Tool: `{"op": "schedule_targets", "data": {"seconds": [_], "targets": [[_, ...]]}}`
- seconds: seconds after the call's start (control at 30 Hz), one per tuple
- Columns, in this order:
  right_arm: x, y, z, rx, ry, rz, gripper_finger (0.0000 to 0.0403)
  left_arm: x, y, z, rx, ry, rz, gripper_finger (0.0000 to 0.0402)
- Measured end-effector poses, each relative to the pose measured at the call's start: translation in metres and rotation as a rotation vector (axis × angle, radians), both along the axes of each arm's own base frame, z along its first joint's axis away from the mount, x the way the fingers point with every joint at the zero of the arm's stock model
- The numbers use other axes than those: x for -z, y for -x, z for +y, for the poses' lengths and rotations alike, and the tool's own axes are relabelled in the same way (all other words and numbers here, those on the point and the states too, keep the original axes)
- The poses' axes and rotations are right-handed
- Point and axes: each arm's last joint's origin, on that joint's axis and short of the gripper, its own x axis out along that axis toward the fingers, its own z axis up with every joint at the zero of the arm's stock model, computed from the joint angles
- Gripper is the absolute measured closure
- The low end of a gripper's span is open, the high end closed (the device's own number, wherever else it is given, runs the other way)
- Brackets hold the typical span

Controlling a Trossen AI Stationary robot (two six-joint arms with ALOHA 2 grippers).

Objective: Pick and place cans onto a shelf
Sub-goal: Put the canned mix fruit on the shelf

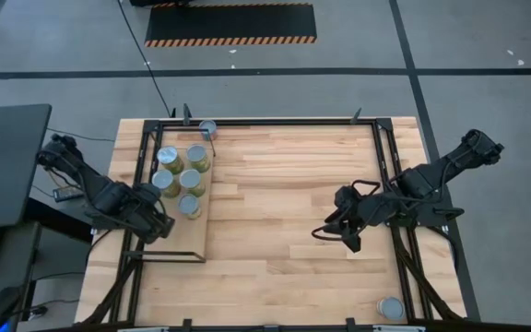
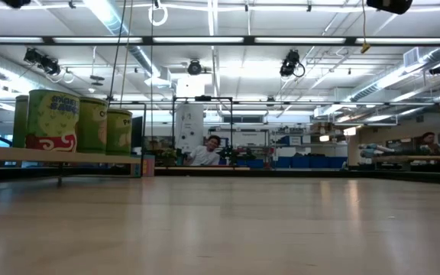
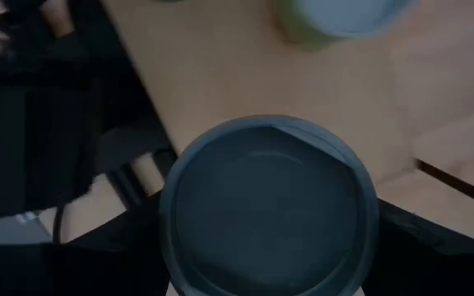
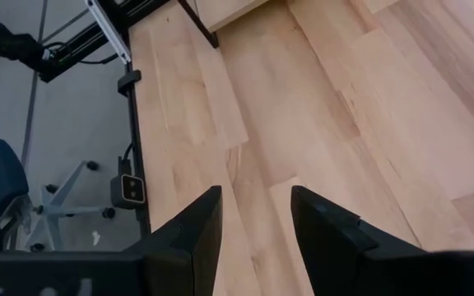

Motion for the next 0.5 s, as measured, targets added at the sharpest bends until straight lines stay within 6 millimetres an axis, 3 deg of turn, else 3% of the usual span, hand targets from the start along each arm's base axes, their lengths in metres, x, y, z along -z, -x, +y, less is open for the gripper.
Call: {"op": "schedule_targets", "data": {"seconds": [0.17,0.5], "targets": [[0.0,-0.002,-0.004,0.015,-0.007,0.003,0.0249,0.023,0.015,0.01,-0.064,-0.002,0.062,0.0111],[0.0,-0.005,-0.011,0.044,-0.008,-0.001,0.0249,0.038,0.018,0.016,-0.101,-0.075,0.067,0.0111]]}}
